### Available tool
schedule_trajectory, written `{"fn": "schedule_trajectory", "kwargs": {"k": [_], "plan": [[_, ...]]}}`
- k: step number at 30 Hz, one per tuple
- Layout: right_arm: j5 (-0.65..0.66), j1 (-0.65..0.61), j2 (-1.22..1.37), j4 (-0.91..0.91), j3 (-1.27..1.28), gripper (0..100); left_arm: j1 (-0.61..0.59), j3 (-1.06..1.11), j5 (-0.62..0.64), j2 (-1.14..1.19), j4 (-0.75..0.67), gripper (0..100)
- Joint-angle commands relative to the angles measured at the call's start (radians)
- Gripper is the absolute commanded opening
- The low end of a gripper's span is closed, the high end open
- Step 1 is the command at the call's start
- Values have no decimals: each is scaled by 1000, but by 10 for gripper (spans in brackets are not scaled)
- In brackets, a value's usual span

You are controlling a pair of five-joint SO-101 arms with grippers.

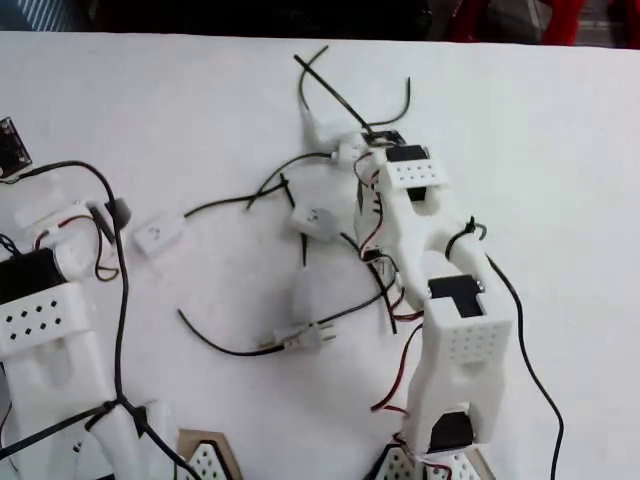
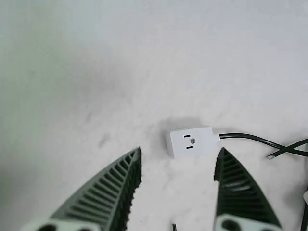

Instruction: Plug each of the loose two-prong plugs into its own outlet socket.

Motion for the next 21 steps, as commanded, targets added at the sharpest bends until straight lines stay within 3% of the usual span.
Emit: {"fn": "schedule_trajectory", "kwargs": {"k": [1, 14, 21], "plan": [[0, 13, -47, -5, -6, 159, -10, -5, 2, -42, -18, 247], [-5, -74, -139, 53, -57, 159, -10, -5, 2, -42, -20, 247], [0, -7, -21, -22, -31, 159, -10, -5, 2, -42, -18, 247]]}}
